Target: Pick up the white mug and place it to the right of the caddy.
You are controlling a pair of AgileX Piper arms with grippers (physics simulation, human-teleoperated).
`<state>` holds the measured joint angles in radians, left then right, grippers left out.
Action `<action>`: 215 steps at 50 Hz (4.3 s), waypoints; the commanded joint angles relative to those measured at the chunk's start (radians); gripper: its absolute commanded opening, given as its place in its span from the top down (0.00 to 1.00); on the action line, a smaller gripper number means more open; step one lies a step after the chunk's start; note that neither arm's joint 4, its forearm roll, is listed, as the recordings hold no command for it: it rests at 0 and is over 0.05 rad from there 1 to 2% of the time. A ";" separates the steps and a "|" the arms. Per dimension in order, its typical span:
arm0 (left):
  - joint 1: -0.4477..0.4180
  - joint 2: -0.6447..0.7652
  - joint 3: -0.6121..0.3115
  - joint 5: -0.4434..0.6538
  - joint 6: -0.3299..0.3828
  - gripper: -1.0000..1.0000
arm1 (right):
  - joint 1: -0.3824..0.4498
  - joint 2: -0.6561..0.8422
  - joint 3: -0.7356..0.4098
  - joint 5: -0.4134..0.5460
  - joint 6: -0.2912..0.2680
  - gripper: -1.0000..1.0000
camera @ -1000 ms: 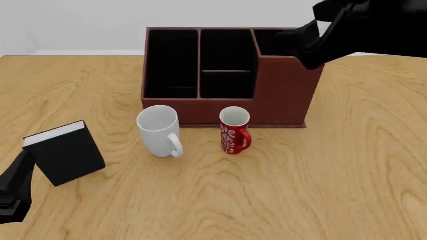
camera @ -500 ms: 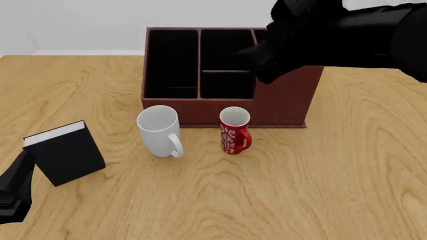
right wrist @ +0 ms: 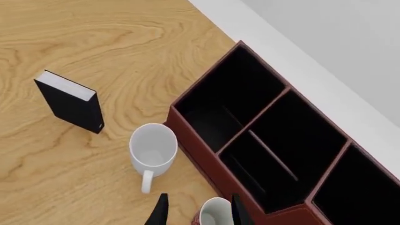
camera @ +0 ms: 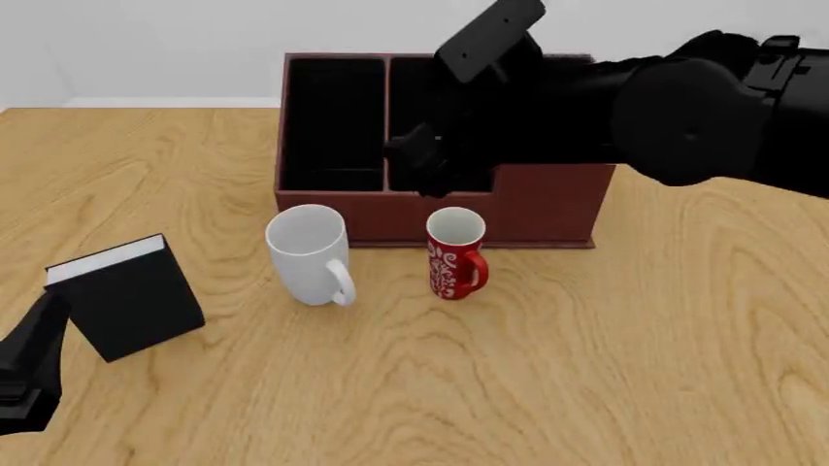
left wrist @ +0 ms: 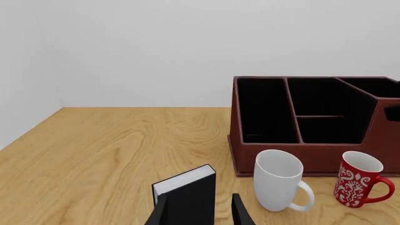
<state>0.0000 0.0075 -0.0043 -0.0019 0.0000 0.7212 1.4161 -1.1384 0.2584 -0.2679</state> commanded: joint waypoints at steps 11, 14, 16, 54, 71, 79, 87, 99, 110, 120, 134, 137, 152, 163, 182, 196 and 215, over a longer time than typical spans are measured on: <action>0.000 0.000 0.000 0.000 0.000 0.00 | 0.090 0.124 -0.026 -0.039 0.038 0.00; 0.000 0.000 0.000 0.000 0.000 0.00 | 0.090 0.136 -0.031 -0.040 0.049 0.00; 0.000 0.000 0.000 0.000 0.000 0.00 | 0.092 0.141 -0.035 -0.041 0.065 0.00; 0.000 0.000 0.000 0.000 0.000 0.00 | 0.154 0.280 -0.010 -0.127 0.230 0.00; 0.000 0.000 0.000 0.000 0.000 0.00 | 0.149 0.338 0.005 -0.156 0.269 0.00; 0.000 0.000 0.000 0.000 0.000 0.00 | 0.135 0.357 0.009 -0.162 0.272 0.00; 0.000 0.000 0.000 0.000 0.000 0.00 | 0.134 0.383 0.004 -0.170 0.291 0.00; 0.000 0.000 0.000 0.000 0.000 0.00 | 0.136 0.434 -0.007 -0.187 0.313 0.00; 0.000 0.000 0.000 0.000 0.000 0.00 | 0.133 0.477 -0.020 -0.194 0.323 0.00; 0.000 0.000 0.000 0.000 0.000 0.00 | 0.129 0.498 -0.025 -0.197 0.329 0.00; 0.000 0.000 0.000 0.000 0.000 0.00 | 0.135 0.512 -0.034 -0.196 0.327 1.00; 0.000 0.000 0.000 0.000 0.000 0.00 | 0.136 0.512 -0.036 -0.193 0.324 1.00; 0.000 0.000 0.000 0.000 0.000 0.00 | 0.145 0.514 -0.042 -0.185 0.316 1.00; 0.000 0.000 0.000 0.000 0.000 0.00 | 0.146 0.507 -0.031 -0.197 0.268 1.00; 0.000 0.000 0.000 0.000 0.000 0.00 | 0.161 0.430 0.025 -0.216 0.186 1.00; 0.000 0.000 0.000 0.000 0.000 0.00 | 0.164 0.368 0.064 -0.233 0.141 1.00; 0.000 0.000 0.000 0.000 0.000 0.00 | 0.146 0.278 0.107 -0.255 0.121 1.00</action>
<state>0.0000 0.0075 -0.0043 -0.0019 0.0000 0.8791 1.7504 -1.0507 0.0124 -0.1472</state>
